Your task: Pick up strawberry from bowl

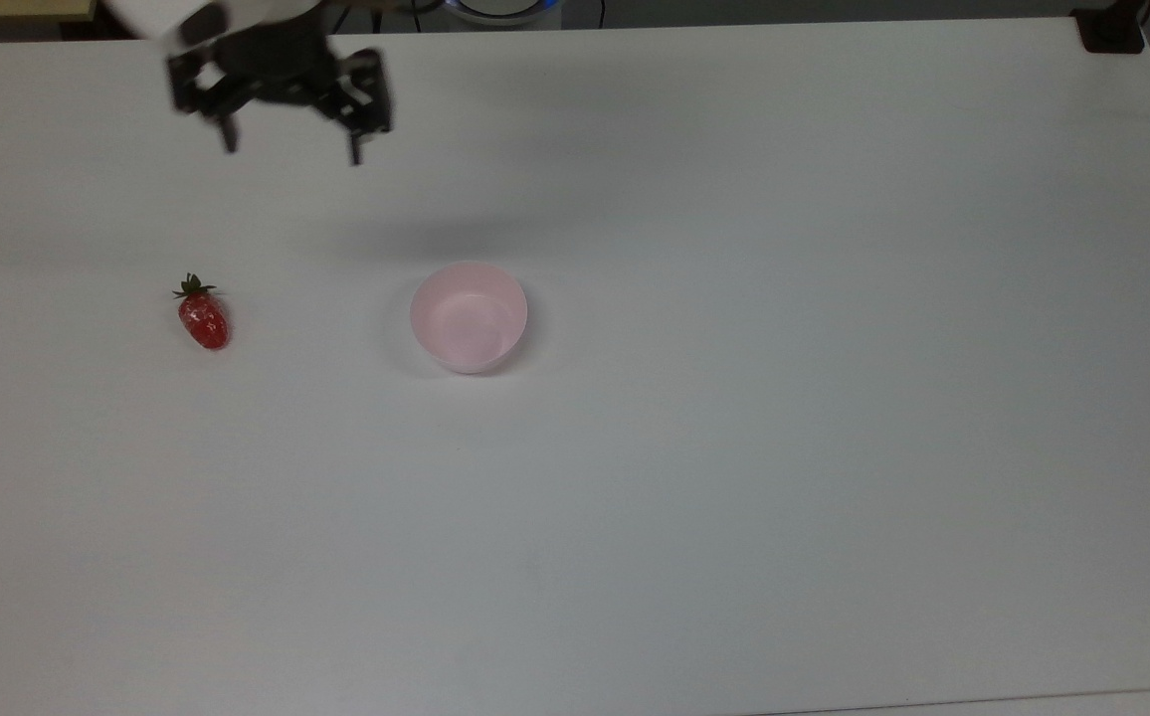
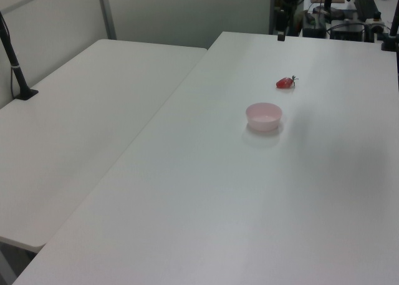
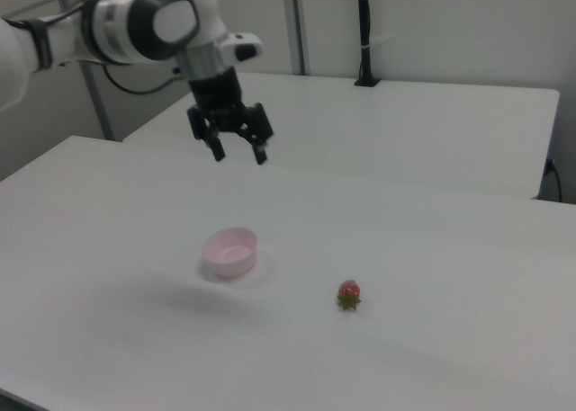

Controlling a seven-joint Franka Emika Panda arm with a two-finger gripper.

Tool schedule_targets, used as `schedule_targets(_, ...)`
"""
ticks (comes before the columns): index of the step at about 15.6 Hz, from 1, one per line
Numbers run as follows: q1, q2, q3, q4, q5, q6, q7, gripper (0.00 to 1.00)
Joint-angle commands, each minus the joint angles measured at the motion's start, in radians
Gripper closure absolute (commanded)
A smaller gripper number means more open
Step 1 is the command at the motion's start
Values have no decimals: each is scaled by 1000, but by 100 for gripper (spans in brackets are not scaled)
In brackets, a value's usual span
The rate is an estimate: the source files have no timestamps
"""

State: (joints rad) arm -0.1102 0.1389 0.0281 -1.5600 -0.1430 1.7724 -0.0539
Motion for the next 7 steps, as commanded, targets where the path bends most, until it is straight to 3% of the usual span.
schedule_targets(1, 1, -68, 21, -69, -4, 19, 171, 0)
schedule_targets(7, 0, -64, 21, -57, 20, 30, 178, 0)
